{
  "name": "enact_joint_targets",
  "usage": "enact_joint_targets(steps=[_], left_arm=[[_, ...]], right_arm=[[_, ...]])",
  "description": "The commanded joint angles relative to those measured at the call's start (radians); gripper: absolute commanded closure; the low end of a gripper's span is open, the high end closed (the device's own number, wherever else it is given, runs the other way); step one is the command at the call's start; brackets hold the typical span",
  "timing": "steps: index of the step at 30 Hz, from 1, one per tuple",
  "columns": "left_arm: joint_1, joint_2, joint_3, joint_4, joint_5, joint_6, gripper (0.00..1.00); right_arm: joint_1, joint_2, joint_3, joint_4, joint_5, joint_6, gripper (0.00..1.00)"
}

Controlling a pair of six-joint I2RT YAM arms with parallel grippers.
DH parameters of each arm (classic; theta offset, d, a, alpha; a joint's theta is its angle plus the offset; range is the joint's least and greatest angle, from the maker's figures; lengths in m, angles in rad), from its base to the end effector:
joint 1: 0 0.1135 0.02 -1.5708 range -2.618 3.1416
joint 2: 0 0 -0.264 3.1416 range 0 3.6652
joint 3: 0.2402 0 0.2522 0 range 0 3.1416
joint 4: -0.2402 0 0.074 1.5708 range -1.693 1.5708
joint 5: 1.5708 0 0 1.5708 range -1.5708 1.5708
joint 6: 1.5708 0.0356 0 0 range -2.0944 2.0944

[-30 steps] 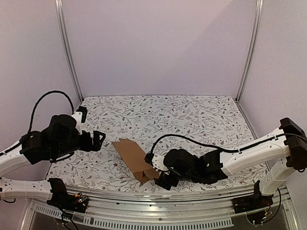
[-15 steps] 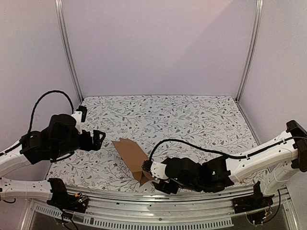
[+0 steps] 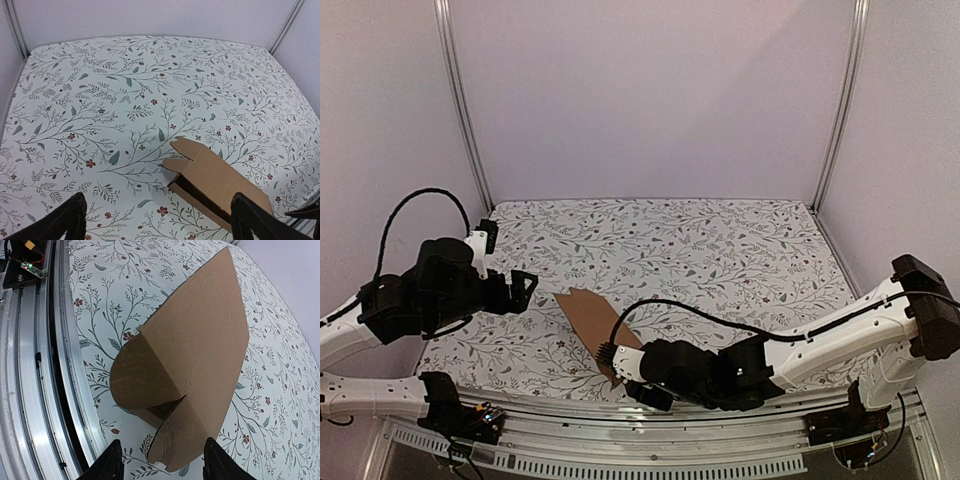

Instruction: Fold the paper box

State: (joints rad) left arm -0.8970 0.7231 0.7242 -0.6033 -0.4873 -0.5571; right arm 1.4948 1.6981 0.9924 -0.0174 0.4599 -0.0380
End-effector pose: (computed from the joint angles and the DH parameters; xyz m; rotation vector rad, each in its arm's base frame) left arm 0.1090 -0.1098 0.2887 0.0843 2.1120 -0.3436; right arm 0.0430 0.3560 0.1921 -1.3629 1.7518 0.2774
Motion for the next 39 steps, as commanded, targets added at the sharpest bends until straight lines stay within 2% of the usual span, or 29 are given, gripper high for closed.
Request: enact_joint_targets(steps=[1, 13, 39], left_arm=[[0.015, -0.013, -0.017, 0.005, -0.005, 0.006, 0.02], [0.015, -0.014, -0.015, 0.003, -0.009, 0.010, 0.02], [0.015, -0.035, -0.020, -0.005, -0.013, 0.006, 0.02]], right_arm=[[0.011, 0.037, 0.031, 0.008, 0.059, 0.007, 0.49], [0.019, 0.099, 0.078, 0.008, 0.103, -0.015, 0.66], [0.035, 0.131, 0.084, -0.034, 0.195, -0.023, 0.84]])
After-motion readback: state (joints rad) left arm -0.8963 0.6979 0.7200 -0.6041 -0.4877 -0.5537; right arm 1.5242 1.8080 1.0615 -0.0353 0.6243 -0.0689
